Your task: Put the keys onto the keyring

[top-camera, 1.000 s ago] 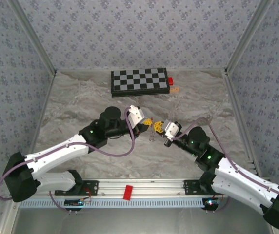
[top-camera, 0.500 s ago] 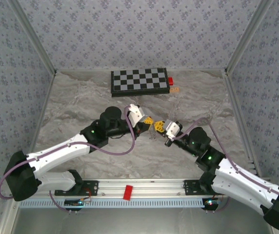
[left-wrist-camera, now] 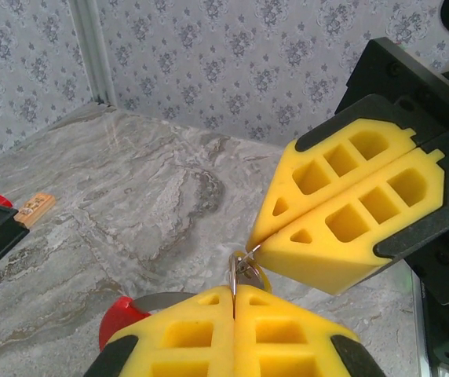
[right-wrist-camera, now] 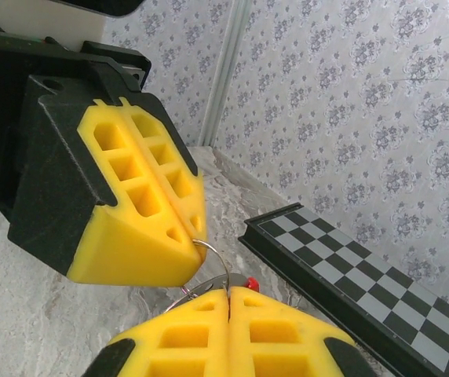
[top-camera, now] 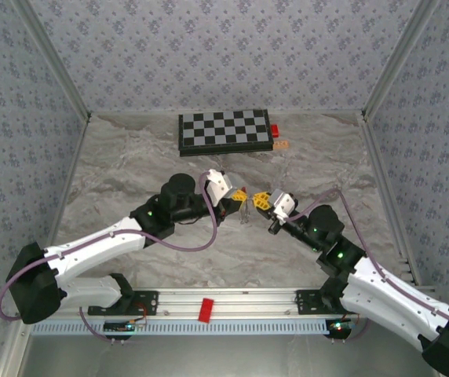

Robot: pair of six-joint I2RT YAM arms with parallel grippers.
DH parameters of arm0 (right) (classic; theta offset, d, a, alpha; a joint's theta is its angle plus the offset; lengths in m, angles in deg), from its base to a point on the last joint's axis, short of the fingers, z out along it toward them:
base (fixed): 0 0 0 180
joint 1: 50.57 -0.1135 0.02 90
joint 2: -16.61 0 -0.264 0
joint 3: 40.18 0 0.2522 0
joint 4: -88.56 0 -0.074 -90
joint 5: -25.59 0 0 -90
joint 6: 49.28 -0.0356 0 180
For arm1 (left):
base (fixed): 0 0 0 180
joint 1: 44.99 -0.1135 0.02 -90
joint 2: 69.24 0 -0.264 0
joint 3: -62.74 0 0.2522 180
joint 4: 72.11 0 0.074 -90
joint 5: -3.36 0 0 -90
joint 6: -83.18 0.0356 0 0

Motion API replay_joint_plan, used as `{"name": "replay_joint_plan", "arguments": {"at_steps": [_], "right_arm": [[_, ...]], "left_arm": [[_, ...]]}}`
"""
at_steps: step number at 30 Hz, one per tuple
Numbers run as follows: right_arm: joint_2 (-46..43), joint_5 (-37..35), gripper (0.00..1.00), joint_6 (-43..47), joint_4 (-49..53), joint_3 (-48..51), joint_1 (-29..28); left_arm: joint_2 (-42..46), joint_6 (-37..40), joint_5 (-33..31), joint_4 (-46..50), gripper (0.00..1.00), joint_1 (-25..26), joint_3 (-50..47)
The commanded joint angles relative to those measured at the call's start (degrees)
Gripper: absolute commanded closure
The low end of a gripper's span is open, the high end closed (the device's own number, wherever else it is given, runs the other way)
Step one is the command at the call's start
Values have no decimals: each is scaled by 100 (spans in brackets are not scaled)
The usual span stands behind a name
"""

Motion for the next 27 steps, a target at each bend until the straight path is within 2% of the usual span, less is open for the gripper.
{"name": "replay_joint_plan", "arguments": {"at_steps": [1, 17, 19, 21, 27], "right_arm": [[-26, -50, 100, -124, -253, 13, 75], [287, 325, 100, -287, -339, -27, -12], [274, 265, 81, -337, -297, -18, -21], [215, 90, 71, -525, -227, -1, -19], [-76, -73, 69, -1429, 72, 92, 312]], "left_arm": [[71, -58, 98, -99, 100, 49, 17], [-112, -442, -33, -745, 100, 58, -89], [-129, -442, -75, -839, 100, 58, -127], [-131, -411, -134, -924, 100, 58, -175], [-60, -302, -77, -980, 100, -1, -229]]}}
